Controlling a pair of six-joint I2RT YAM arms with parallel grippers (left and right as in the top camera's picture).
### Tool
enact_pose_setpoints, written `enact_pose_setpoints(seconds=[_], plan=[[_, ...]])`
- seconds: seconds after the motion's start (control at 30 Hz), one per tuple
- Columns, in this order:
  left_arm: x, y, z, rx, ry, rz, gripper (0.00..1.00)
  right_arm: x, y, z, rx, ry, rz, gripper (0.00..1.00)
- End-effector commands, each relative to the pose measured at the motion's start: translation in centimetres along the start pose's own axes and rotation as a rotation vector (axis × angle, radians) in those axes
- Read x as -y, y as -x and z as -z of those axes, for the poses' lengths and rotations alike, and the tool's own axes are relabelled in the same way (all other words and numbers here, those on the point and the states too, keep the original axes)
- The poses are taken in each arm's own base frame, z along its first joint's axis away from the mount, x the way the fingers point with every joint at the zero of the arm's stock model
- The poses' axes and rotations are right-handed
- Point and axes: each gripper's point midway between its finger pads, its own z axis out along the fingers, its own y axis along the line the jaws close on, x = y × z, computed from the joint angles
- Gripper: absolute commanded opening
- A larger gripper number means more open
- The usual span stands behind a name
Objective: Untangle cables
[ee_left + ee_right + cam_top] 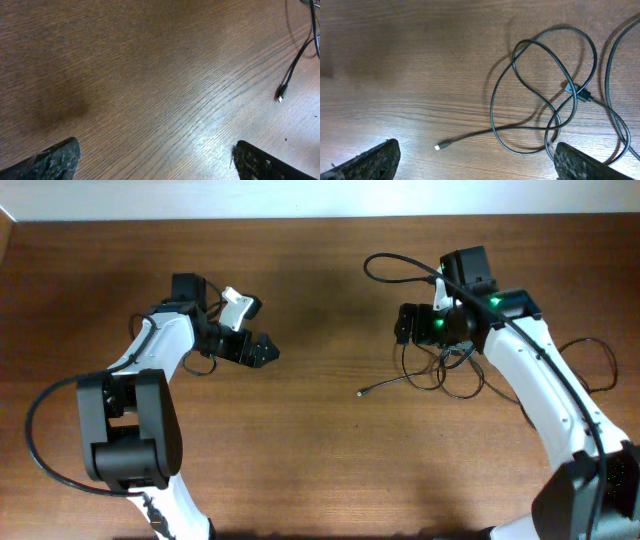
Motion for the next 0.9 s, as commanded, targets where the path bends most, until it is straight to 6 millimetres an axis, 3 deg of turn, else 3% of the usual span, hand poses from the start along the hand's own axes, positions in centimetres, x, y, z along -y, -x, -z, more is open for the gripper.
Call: enact_pose_setpoints(seconds=[0.0, 0.1, 0.23, 0.5, 0.57, 0.7, 0.87], plan=[[0.1, -0.1, 0.2, 0.004, 0.001, 0.004, 0.99, -0.7, 0.7, 2.8, 0.075, 0.021, 0.011, 0.98], [0.1, -0.1, 0.2, 0.004, 0.001, 0.004, 0.99, -1.3, 1.1, 5.5, 0.144, 0.043, 0.021, 0.99], [0.1, -0.1, 0.2, 0.004, 0.001, 0.004, 0.99, -2.1, 1.5, 10.9, 0.281, 0.088, 0.039, 0.99], [0.1, -0.1, 0.2, 0.004, 0.001, 0.004, 0.99, -3.2, -0.8, 24.2, 0.617, 0.199, 0.086, 0.99], [0.1, -0.1, 0.2, 0.003, 0.001, 0.004, 0.99, -3.3, -1.3, 25.5, 0.651, 0.21, 0.091, 0.99], [0.0, -0.1, 0.2, 0.004, 0.002, 0.005, 0.99, -3.2, -1.6, 25.6, 0.648, 0.21, 0.091, 0.99], [0.1, -0.1, 0.2, 0.004, 0.001, 0.005, 0.99, -3.1, -3.2, 29.2, 0.747, 0.241, 0.103, 0.99]])
